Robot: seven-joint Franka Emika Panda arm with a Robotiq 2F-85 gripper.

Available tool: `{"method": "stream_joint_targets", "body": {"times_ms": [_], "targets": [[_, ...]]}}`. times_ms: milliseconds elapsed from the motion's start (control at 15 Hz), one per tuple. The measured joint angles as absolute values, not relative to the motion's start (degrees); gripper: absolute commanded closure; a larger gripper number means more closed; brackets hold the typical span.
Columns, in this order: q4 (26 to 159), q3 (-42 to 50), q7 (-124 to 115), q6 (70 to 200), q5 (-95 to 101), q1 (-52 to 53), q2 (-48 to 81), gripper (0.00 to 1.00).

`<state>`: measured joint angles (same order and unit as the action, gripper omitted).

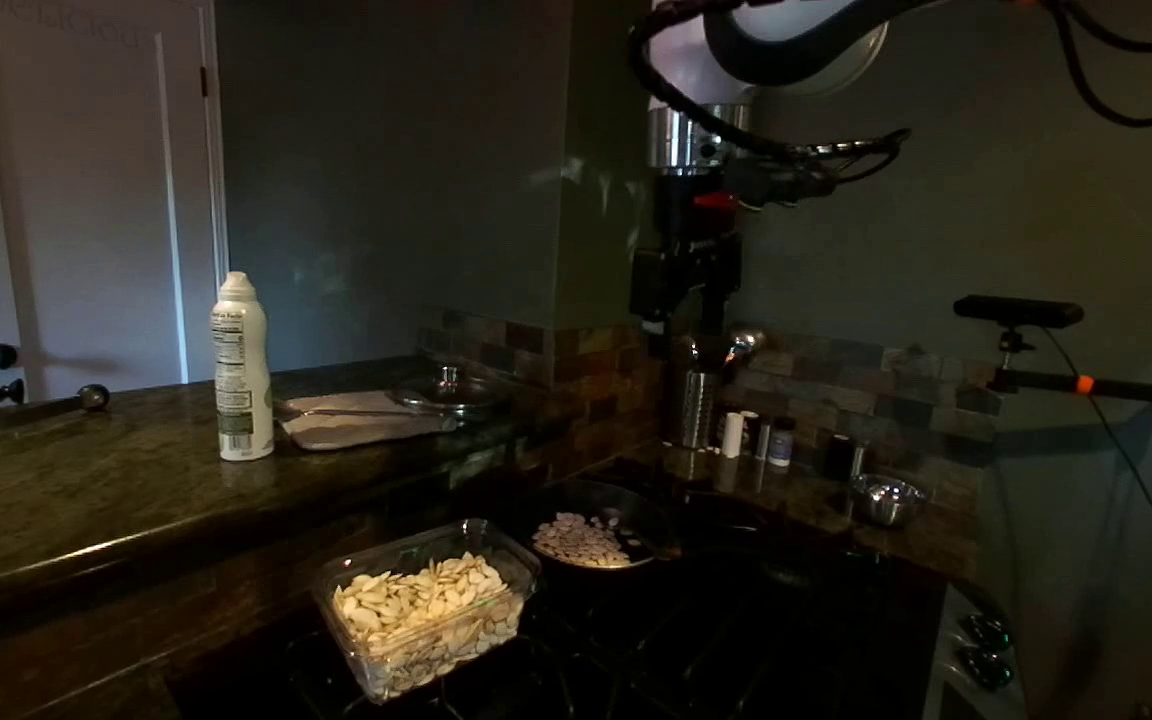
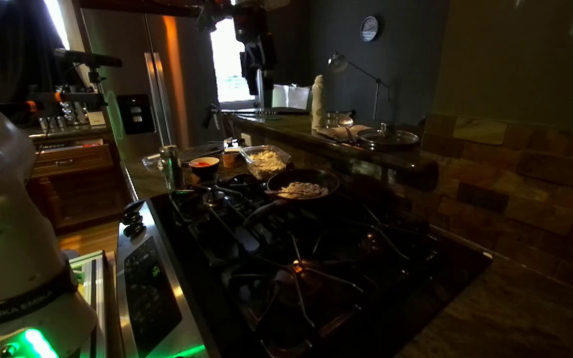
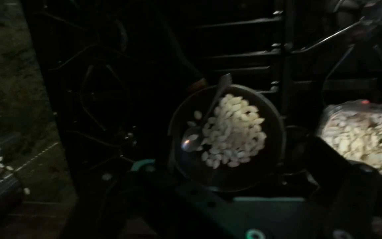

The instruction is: Place the black bowl on the top right stove plate

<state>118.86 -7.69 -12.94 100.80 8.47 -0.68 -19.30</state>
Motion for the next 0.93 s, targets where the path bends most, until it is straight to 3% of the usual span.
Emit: {"method": "stream_joint_targets", "body": {"times_ms": [400,933], "targets": [[119.01,-15.63,-17.26,92.82,-3.09,9.78,-16.19,0.00],[118.66,-15.25,-22.78,95.86,-9.73,9.94,-14.88,0.00]]}}
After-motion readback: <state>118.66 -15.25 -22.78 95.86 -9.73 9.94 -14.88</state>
